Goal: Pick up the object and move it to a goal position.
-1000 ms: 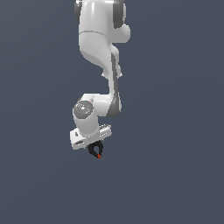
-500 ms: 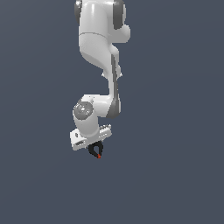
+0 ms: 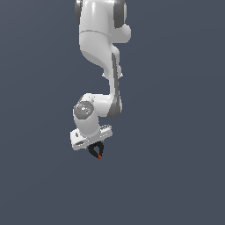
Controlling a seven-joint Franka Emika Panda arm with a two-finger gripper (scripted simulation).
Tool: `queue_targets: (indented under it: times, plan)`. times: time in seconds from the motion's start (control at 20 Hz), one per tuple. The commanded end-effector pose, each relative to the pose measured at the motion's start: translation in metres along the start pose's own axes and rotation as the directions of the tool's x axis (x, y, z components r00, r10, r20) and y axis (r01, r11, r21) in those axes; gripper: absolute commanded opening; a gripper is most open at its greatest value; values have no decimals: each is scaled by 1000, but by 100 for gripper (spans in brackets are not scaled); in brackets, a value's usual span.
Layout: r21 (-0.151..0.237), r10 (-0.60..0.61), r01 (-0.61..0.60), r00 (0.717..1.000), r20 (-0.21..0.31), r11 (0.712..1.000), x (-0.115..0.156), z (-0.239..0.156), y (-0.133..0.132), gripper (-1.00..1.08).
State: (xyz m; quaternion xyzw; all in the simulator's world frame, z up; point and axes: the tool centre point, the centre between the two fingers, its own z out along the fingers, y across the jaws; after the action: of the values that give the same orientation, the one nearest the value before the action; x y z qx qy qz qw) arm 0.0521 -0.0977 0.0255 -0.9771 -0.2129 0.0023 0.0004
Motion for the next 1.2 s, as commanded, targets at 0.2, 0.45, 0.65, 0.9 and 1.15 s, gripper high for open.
queue_targets:
  times: [0.2, 0.45, 0.65, 0.9, 1.15]
  plan:
    - [-2, 0, 0, 1000, -3, 1000, 7, -37, -4, -100]
    - [-2, -1, 1, 1000, -3, 1000, 16, -83, -11, -100]
    - [-2, -1, 1, 1000, -3, 1000, 24, -128, -16, -100]
    - [-2, -2, 1, 1000, -4, 1000, 36, -186, -24, -100]
    - [-2, -2, 1, 1000, -4, 1000, 47, -241, -30, -100]
